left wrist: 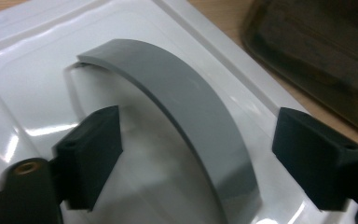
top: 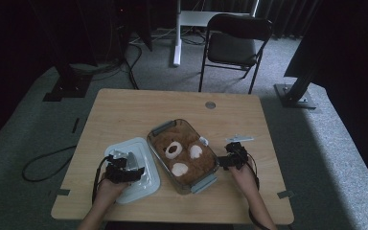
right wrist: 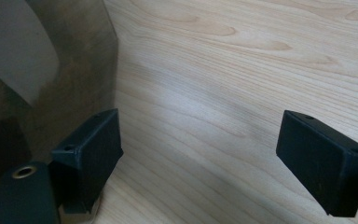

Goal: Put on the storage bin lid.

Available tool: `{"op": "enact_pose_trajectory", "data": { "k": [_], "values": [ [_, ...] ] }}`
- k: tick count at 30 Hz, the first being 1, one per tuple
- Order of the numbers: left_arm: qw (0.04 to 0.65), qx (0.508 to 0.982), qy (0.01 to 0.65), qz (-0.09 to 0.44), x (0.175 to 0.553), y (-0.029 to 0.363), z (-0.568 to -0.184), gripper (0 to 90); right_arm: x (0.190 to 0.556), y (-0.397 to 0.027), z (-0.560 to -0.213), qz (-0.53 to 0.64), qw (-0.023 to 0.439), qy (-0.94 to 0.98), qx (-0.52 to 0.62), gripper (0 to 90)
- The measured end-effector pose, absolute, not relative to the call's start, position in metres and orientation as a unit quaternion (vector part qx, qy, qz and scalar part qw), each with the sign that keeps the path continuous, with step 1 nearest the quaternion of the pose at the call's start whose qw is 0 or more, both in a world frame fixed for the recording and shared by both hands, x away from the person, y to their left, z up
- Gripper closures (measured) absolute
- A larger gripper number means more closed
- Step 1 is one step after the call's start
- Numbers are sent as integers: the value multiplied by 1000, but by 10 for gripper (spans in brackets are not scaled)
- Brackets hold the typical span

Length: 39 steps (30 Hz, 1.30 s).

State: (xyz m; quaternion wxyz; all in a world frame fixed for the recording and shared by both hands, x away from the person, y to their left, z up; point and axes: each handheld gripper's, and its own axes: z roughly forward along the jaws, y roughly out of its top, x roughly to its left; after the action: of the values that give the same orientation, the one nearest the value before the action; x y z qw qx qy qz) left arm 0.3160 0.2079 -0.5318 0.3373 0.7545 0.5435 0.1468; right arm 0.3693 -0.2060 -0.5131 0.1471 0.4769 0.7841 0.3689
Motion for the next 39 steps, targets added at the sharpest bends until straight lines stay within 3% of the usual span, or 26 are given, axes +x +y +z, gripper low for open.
{"op": "enact_pose_trajectory", "data": {
  "k": [1, 6, 13, 20, 29, 39],
  "values": [
    [339, 752, 546, 148, 316, 209, -532, 303, 369, -206, -513, 368, 145, 786, 476, 135],
    [365, 740, 546, 144, 317, 216, -528, 549, 367, -204, -513, 367, 142, 789, 472, 135],
    [394, 719, 557, 133, 316, 233, -520, 699, 363, -202, -515, 377, 129, 789, 469, 135],
    [417, 708, 552, 145, 310, 245, -500, 725, 359, -198, -518, 383, 115, 792, 461, 135],
    [472, 686, 523, 181, 284, 263, -440, 729, 346, -174, -522, 389, 99, 805, 436, 135],
    [544, 680, 470, 143, 264, 256, -400, 730, 335, -151, -521, 398, 108, 806, 424, 135]
  ]
}}
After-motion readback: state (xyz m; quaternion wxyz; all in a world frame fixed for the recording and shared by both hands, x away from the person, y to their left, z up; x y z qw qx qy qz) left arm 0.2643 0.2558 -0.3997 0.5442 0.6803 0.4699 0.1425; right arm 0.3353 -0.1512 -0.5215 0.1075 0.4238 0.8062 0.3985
